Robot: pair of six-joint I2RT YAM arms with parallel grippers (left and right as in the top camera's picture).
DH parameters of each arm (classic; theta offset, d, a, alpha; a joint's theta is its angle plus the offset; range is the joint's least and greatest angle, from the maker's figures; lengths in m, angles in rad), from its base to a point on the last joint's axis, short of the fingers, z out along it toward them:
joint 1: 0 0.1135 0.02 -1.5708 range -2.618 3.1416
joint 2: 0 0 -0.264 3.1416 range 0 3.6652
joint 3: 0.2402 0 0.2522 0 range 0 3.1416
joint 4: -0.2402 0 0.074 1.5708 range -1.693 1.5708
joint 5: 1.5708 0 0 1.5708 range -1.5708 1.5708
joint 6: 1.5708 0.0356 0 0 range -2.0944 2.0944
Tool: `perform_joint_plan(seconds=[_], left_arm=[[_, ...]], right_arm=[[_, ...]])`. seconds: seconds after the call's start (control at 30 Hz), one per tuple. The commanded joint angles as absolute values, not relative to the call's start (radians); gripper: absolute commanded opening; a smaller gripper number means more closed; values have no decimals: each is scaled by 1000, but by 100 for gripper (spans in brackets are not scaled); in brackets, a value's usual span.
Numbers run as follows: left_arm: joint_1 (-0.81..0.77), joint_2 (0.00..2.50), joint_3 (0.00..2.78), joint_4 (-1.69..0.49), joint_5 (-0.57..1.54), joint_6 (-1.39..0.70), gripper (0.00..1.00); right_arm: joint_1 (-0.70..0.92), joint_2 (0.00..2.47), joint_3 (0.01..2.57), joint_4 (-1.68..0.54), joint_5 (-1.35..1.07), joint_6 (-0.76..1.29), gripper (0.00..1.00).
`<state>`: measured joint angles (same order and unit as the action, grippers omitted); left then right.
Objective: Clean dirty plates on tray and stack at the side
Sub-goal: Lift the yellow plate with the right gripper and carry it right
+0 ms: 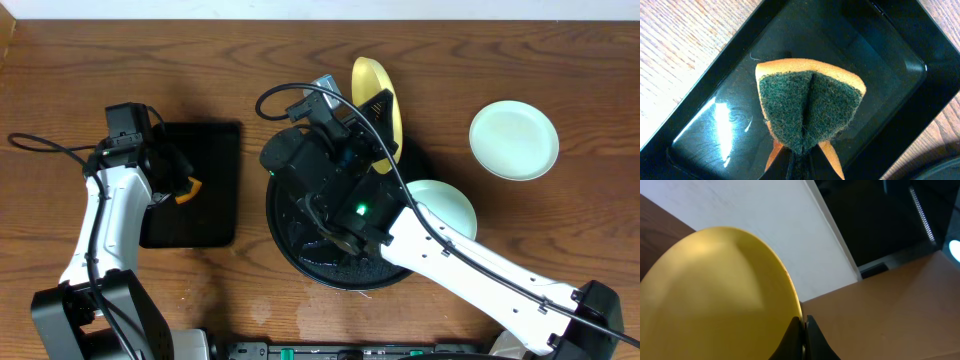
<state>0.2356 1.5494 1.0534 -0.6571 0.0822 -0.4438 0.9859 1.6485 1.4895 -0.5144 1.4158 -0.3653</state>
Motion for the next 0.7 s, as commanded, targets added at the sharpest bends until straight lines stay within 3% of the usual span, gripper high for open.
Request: perform_joint_plan(seconds=[0.0, 0.43, 0.67], left_arm=[[240, 1547, 1048, -658, 110, -429, 8], [240, 1547, 1048, -658, 109, -399, 8], [240, 1547, 1048, -658, 109, -396, 7]], right_arm=[[996, 1633, 1507, -512, 1468, -415, 1], [995, 1633, 1504, -544, 1459, -279, 1], [964, 1633, 1504, -730, 1256, 19, 1]])
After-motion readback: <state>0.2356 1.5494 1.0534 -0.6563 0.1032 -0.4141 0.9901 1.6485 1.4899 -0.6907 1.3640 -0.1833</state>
